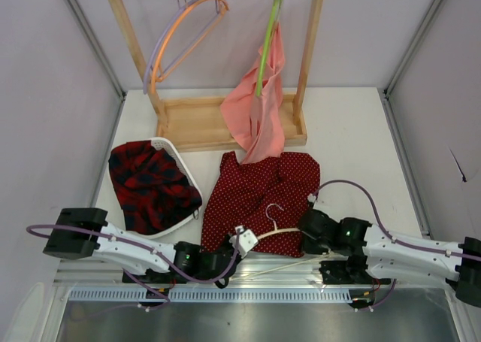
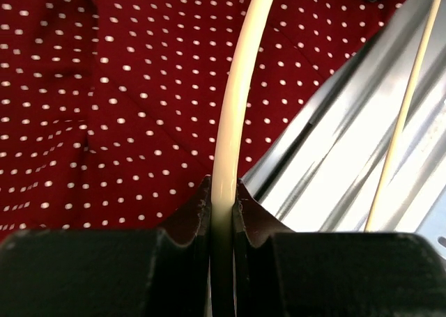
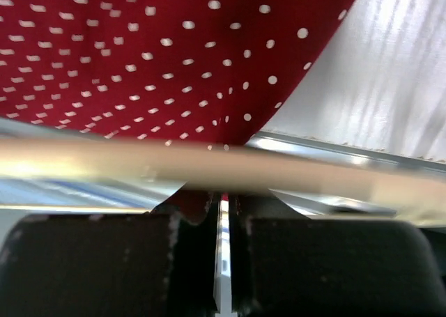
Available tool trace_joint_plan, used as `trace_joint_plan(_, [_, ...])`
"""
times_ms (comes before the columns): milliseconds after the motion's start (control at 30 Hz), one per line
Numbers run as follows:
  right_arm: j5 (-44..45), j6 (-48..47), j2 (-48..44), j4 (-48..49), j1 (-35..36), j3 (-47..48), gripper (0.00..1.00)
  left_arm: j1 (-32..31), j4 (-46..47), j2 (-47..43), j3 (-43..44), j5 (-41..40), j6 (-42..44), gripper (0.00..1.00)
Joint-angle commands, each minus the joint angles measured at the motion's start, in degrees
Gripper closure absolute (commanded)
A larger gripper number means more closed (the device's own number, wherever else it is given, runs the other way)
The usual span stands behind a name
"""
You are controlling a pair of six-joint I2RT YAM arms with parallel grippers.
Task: Place the skirt on the hanger
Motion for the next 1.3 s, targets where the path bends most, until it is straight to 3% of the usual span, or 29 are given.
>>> trace_joint_plan(0, [2.4, 1.2, -1.9, 0.3, 0.4, 4.8, 1.0, -0.4, 2.0, -2.3, 2.0, -6.2, -3.6, 1.0])
trace_joint_plan(233, [3.5, 5.0, -8.4, -4.0, 0.0, 14.0, 1.0, -0.5, 2.6, -3.2, 0.5, -10.9, -3.2, 1.0])
trace_joint_plan(500, [2.1, 2.6, -10.9, -6.0, -3.9, 19.9, 1.0, -0.5, 5.4, -2.8, -0.3, -11.1, -2.0, 1.0])
trace_joint_plan(700, [-3.7, 0.6, -10.8, -8.3, -4.1, 23.5, 1.0, 3.0, -3.4, -0.6, 1.4, -15.1, -12.0, 1.0])
trace_joint_plan(1033, [-2.0, -0.1, -12.4, -22.9, -8.1, 38.6, 1.0, 4.9, -2.2, 1.0, 0.6, -16.3, -10.7, 1.0])
trace_joint_plan(1267, [-2.7, 4.6, -15.4, -33.2, -8.3, 40.3, 1.0, 8.5, -6.8, 2.2, 1.9, -19.3, -11.5, 1.0])
